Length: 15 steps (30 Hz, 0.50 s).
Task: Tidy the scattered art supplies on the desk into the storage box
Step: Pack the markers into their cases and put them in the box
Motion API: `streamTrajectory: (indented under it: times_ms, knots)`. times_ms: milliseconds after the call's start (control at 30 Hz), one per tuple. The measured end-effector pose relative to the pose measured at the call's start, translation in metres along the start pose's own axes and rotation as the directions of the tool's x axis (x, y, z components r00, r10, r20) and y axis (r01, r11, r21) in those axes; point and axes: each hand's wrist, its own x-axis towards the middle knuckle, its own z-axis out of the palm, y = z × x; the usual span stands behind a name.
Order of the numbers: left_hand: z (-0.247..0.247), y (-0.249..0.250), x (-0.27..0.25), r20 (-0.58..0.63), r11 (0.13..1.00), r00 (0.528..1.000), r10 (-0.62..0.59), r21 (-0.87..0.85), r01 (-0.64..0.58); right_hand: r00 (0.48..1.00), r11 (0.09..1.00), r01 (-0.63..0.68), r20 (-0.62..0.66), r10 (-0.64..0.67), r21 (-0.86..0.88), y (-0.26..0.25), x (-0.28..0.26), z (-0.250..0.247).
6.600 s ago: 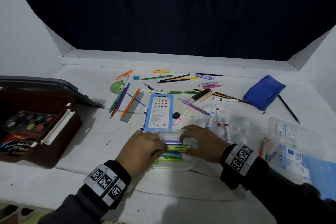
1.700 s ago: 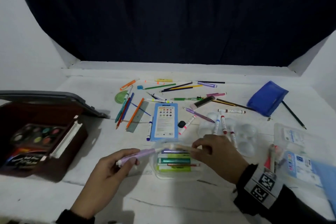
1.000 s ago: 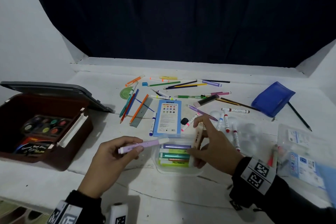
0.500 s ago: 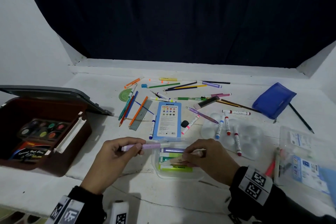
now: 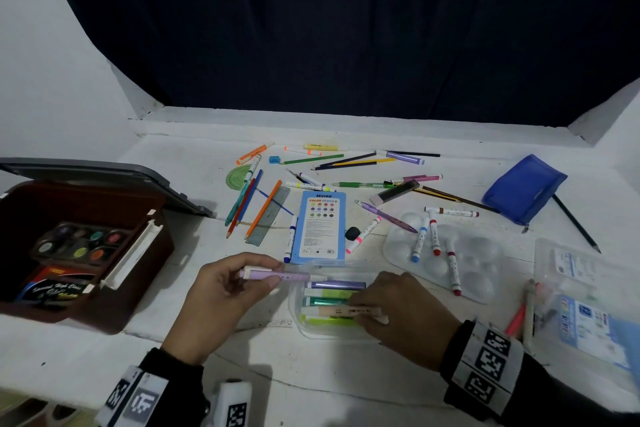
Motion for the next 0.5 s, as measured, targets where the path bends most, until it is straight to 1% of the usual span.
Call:
streamTrajectory:
  times_ms: [100,300,433,500]
  knots:
    - [0.005,-0.001,0.004,-0.024,0.995,1.0,0.003,-0.099,-0.005,0.999,0.997,0.031,0.014,-0.03,-0.068,0.002,0.002,0.001]
    - [0.021,0.002,0.018,0.014,0.983,1.0,0.018,-0.185,-0.016,0.992,0.983,-0.007,0.119,0.03,-0.184,0.005,0.012,0.002]
    - [0.033,0.007,0.026,-0.024,0.956,0.999,-0.027,-0.294,0.019,0.993,0.981,0.008,0.118,0.015,-0.192,0.004,0.017,0.001]
    - [0.037,0.007,0.03,-0.046,0.947,0.998,-0.038,-0.321,0.021,0.994,0.981,0.02,0.111,0.002,-0.195,0.003,0.017,0.0]
